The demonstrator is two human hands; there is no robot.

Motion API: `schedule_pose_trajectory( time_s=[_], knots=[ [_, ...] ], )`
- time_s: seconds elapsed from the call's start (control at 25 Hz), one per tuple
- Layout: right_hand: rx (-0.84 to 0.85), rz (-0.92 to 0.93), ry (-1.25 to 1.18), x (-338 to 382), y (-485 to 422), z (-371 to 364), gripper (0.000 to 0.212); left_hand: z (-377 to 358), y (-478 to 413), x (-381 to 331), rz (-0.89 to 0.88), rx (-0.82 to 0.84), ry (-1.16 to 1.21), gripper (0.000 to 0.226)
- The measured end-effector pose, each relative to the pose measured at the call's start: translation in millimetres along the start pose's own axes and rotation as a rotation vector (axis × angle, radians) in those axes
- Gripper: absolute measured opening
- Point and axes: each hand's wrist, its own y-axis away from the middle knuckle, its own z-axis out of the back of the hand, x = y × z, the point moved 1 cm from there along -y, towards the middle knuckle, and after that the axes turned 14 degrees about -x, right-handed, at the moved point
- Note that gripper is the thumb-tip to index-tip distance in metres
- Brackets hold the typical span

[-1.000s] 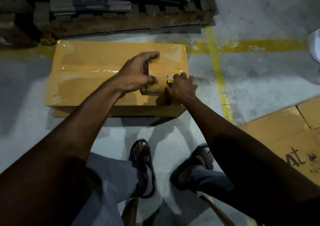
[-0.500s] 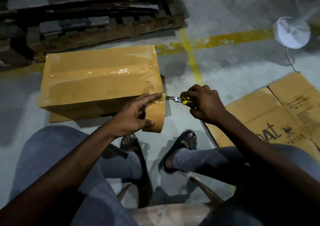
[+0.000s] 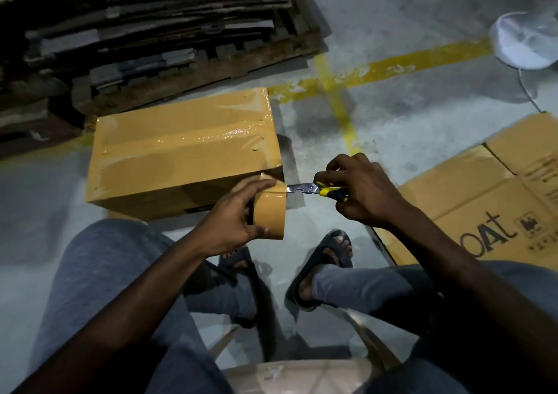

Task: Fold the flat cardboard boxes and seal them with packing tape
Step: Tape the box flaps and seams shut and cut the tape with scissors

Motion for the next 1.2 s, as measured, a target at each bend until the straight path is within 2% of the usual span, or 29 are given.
schedule_pose_trajectory(
  time_s=[0.2,0.32,0.4,0.48,0.52,0.6,0.68,0.76,0.84,0.88,1.04,1.2],
  knots=[
    [-0.031,0.007,-0.016,-3,-5,-6,0.04,-5,-10,10,0.063,-0.053,-0.025,0.088],
    [-0.041,0.01,0.007,-12,-8,-13,0.035,-10,-23,16,0.177,0.01,0.025,0.084],
    [-0.056,0.001,0.019,-21,-12,-21,0.037,-14,-34,16,0.31,0.043,0.171,0.068],
    [-0.096,0.019,0.031,-28,-13,-31,0.039,-23,-45,8,0.492,0.023,0.395,0.038],
    [-0.105,0.024,0.029,-31,-12,-37,0.04,-29,-53,5,0.544,-0.037,0.464,0.026],
    [-0.083,0.005,0.016,-40,-11,-53,0.044,-46,-70,7,0.543,-0.224,0.427,0.024],
    [0.033,-0.112,-0.104,-54,-14,-69,0.046,-66,-89,9,0.454,-0.334,0.285,0.024],
    [0.18,-0.403,-0.49,-65,-19,-76,0.043,-89,-106,10,0.33,-0.33,0.137,0.023],
    [0.182,-0.681,-0.836,-76,-25,-81,0.038,-113,-122,13,0.255,-0.308,0.105,0.032],
    [0.142,-0.758,-0.895,-82,-27,-83,0.036,-123,-128,15,0.258,-0.296,0.127,0.038],
    [0.101,-0.932,-0.921,-117,-34,-102,0.037,-161,-163,25,0.269,-0.257,0.101,0.046],
    [0.038,-0.998,-0.849,-162,-45,-134,0.031,-191,-207,44,0.233,-0.216,0.015,0.046]
  ],
)
